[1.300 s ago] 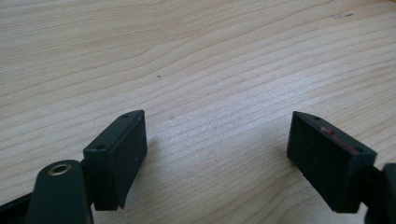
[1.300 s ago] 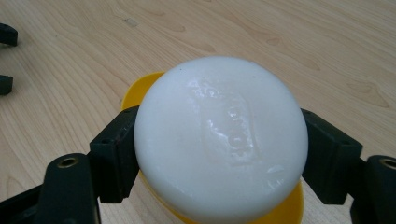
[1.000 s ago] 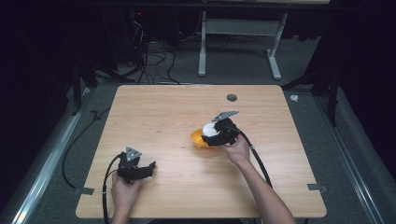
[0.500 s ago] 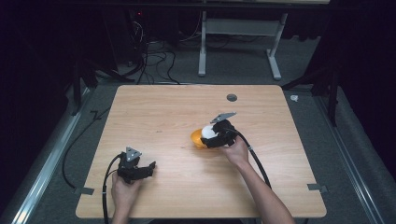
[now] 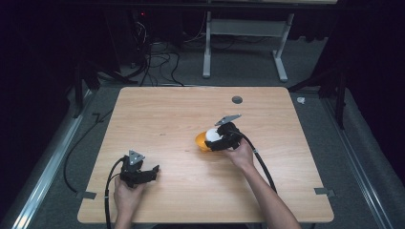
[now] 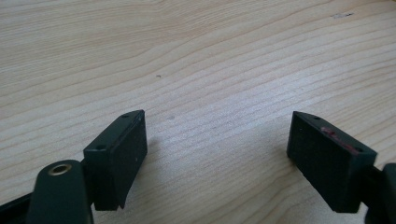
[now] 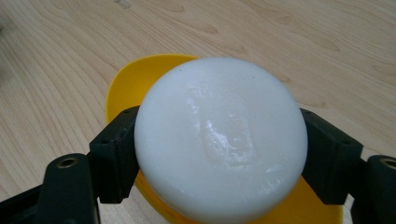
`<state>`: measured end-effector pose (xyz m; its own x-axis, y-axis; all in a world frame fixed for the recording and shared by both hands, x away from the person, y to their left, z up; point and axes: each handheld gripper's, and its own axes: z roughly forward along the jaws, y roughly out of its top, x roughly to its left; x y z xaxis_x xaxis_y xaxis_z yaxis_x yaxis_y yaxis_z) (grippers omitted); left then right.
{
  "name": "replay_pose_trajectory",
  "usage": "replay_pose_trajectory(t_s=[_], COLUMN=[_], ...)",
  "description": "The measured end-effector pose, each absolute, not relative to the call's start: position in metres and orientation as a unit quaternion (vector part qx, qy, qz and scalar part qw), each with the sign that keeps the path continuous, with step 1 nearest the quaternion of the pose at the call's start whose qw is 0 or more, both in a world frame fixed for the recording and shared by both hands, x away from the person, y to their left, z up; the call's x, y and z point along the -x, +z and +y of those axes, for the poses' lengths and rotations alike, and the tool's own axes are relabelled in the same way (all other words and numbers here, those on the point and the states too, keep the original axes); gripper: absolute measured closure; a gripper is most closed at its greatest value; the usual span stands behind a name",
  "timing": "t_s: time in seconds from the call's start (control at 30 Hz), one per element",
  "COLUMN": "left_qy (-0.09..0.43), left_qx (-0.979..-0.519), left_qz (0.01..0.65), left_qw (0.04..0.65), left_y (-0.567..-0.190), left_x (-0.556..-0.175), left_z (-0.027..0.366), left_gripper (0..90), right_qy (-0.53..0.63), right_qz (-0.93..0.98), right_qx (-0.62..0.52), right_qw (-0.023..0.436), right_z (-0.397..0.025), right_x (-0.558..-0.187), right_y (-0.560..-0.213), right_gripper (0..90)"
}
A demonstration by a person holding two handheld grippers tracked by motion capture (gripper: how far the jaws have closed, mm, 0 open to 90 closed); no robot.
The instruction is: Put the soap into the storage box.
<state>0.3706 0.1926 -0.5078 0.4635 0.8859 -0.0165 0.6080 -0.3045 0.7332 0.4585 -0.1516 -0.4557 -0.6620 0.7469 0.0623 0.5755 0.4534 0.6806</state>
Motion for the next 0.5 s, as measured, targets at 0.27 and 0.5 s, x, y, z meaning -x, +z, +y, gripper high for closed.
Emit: replay_pose_trajectory(t_s=[0.27,0.5], left_qy=[0.201,0.201], left_qx=[-0.782,-0.782], left_qz=[0.477,0.477], left_qw=[0.346,0.346], left_y=[-0.5078,-0.5078], left_x=[-0.3706,-0.3706], left_z=[0.1926,0.1926], left_gripper=[20.7,20.6], right_qy=[0.345,0.349], right_qz=[0.843,0.84], right_qx=[-0.394,-0.394], right_qw=[0.124,0.131], right_z=[-0.1517,-0.1518], right_x=[-0.4583,-0.4573], right_y=[-0.4559,-0.4547], right_gripper=[24.7,24.5])
